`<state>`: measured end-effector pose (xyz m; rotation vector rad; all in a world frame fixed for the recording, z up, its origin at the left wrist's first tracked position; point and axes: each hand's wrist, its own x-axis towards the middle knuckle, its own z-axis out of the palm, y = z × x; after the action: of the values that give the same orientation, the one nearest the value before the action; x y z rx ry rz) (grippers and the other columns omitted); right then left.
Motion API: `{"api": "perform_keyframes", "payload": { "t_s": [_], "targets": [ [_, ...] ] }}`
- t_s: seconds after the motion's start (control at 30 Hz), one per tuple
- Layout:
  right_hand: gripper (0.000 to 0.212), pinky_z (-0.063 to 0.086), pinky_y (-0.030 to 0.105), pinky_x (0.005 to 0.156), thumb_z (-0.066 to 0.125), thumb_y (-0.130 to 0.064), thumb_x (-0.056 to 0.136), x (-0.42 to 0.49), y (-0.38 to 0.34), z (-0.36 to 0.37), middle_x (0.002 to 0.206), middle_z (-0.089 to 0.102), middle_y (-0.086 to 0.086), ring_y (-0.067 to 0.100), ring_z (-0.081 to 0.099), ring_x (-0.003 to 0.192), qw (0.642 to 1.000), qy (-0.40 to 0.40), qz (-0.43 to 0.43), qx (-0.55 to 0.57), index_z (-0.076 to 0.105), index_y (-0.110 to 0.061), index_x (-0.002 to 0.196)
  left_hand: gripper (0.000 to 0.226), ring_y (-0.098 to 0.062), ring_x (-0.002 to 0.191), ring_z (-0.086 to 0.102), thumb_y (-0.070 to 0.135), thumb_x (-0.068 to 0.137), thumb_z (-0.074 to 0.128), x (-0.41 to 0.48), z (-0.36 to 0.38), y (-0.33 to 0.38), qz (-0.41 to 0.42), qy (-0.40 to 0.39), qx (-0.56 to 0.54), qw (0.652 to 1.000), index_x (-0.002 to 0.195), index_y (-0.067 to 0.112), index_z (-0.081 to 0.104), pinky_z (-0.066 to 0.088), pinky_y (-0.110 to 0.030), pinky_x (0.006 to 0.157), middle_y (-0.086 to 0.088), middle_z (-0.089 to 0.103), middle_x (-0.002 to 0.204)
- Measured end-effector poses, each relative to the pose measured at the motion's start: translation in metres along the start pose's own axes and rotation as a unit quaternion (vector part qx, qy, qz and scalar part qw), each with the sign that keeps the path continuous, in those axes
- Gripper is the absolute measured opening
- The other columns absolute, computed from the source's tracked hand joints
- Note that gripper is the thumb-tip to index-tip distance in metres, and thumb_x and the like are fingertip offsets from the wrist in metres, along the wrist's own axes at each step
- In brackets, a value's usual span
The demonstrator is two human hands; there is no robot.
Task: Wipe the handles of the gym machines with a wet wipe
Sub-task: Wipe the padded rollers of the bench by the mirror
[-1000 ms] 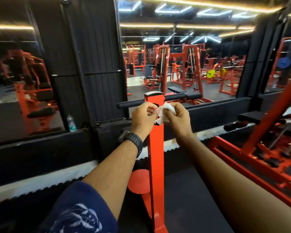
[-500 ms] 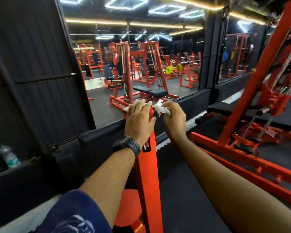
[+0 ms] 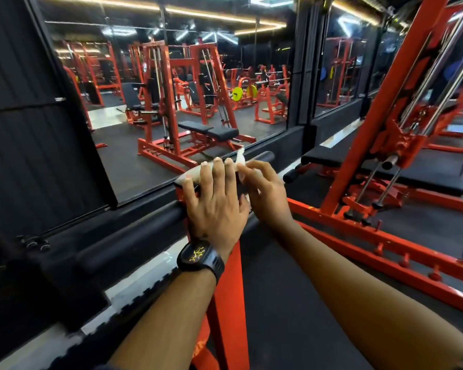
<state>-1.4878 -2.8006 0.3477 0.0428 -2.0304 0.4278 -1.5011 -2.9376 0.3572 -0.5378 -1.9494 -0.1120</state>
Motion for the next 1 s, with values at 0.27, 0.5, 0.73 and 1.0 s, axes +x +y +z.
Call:
{"api": "perform_keyframes", "payload": {
  "t_s": [0.27,0.5,0.73,1.0],
  "targets": [
    [0.048,0.043,0.039,0.110,0.038,-0.015,0.094,0.008,0.015,0.005,0.140,0.054,0.015,0.029,0.048,0.134,0.999,-0.042,-0.007,0.024,0.058,-0.004,0.136,0.071,-0.029,0.142,0.030,0.049,0.087,0.053,-0.003,0.005,0.001,0.005,0.008,0.072,0.997,0.148,0.014,0.038,0.005,-0.055,0.119,-0.007,0.044,0.149],
    [0.040,0.043,0.036,0.110,0.040,-0.027,0.102,0.025,0.051,-0.003,0.134,0.057,0.001,0.010,0.050,0.127,1.000,-0.006,-0.024,0.009,0.059,-0.013,0.135,0.065,-0.028,0.138,0.040,0.044,0.084,0.056,-0.001,0.004,0.005,-0.018,0.027,0.083,0.996,0.142,0.016,0.045,0.013,-0.054,0.118,-0.004,0.051,0.142],
    [0.041,0.053,0.039,0.098,0.055,-0.008,0.095,0.035,0.045,-0.002,0.134,0.058,0.006,0.022,0.054,0.125,0.994,-0.068,-0.087,-0.005,0.058,-0.012,0.136,0.064,-0.028,0.133,0.038,0.043,0.083,0.059,0.000,0.002,0.003,-0.021,0.023,0.068,0.997,0.140,0.017,0.047,0.017,-0.052,0.117,-0.004,0.051,0.138],
    [0.047,0.036,0.033,0.114,0.038,-0.015,0.096,0.022,0.018,-0.004,0.139,0.056,0.014,0.029,0.046,0.136,0.988,-0.113,-0.108,0.014,0.055,-0.002,0.137,0.064,-0.029,0.136,0.041,0.040,0.084,0.058,-0.002,0.004,0.002,-0.019,0.020,0.050,0.998,0.142,0.015,0.045,0.022,-0.054,0.115,-0.005,0.049,0.141]
  ]
}}
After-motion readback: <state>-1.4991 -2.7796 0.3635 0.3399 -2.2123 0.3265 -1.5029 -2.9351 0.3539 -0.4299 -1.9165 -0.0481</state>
